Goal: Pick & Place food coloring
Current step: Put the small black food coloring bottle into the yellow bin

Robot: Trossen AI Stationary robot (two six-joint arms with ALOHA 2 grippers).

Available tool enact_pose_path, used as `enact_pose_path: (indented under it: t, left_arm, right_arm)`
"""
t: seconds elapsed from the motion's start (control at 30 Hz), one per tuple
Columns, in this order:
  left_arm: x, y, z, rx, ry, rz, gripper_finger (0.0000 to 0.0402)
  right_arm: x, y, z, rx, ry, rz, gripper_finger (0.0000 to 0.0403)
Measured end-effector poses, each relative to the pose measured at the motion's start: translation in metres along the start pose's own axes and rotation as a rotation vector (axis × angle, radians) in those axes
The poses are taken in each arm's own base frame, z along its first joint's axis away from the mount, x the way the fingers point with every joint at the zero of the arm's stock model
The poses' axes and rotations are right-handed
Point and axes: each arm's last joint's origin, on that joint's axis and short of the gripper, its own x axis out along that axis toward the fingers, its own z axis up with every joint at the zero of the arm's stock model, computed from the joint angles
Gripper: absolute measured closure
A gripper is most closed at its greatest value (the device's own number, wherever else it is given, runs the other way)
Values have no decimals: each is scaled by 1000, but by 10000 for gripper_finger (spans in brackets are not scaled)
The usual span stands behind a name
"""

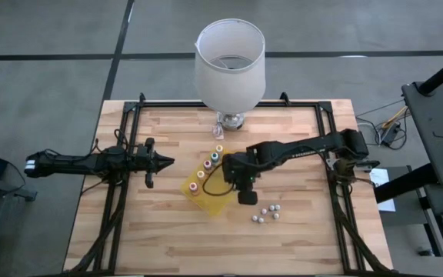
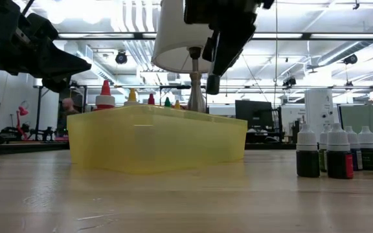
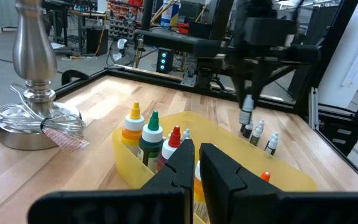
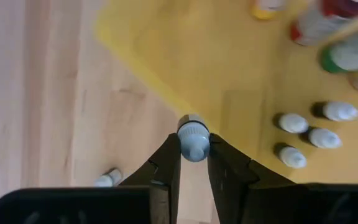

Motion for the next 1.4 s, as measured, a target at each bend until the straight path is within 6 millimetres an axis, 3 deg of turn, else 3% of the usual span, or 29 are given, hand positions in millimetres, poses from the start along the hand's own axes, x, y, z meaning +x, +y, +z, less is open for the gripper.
enact_pose_path:
  t: [0.33, 0.47, 0.87, 1.4]
  left_arm:
    - [0, 0, 0, 0, 0, 0, 401]
    - [0, 0, 0, 0, 1, 0, 401]
    - [0, 0, 0, 0, 0, 0, 401]
    - [0, 0, 0, 0, 1, 0, 401]
  right_arm:
    - [-2, -16, -1, 239, 19, -38, 346]
    - [10, -19, -1, 280, 71, -49, 346]
    - [25, -38, 23, 418, 103, -80, 346]
    - [39, -45, 8, 634, 159, -210, 346]
